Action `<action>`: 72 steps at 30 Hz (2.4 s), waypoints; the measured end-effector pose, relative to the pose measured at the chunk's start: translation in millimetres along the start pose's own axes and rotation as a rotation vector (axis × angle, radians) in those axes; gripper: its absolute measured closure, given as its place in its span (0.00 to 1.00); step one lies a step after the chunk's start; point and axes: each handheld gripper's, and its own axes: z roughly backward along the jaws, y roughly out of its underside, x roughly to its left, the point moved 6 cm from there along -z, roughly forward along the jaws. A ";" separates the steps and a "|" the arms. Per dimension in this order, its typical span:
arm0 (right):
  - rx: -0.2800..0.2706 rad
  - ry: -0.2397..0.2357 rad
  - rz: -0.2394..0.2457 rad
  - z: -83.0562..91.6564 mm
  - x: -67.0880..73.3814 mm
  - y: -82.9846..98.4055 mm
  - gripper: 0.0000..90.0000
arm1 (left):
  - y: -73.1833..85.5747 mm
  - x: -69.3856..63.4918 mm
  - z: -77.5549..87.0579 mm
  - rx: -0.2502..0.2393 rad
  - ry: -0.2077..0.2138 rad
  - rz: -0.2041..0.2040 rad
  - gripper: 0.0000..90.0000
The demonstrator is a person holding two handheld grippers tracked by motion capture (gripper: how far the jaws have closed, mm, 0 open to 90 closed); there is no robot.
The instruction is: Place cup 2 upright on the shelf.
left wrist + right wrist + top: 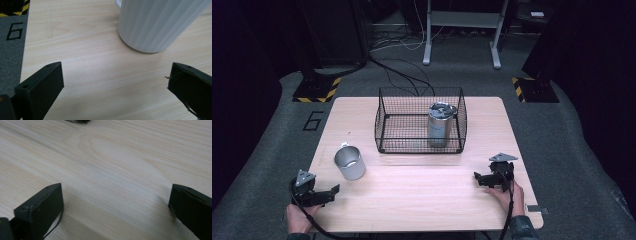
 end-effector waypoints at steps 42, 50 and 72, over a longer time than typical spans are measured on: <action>0.007 -0.037 0.032 -1.2 -1.6 -1.3 0.00 | -90.0 -41.8 -5.8 -0.160 0.131 -0.141 0.00; 0.007 -0.037 0.035 -1.3 -1.8 -1.3 0.00 | -91.9 -43.6 -16.1 -0.147 0.123 -0.154 0.00; 0.008 -0.038 0.035 -1.1 -1.7 -1.1 0.00 | -84.7 -43.8 -38.5 -0.114 0.100 -0.104 0.02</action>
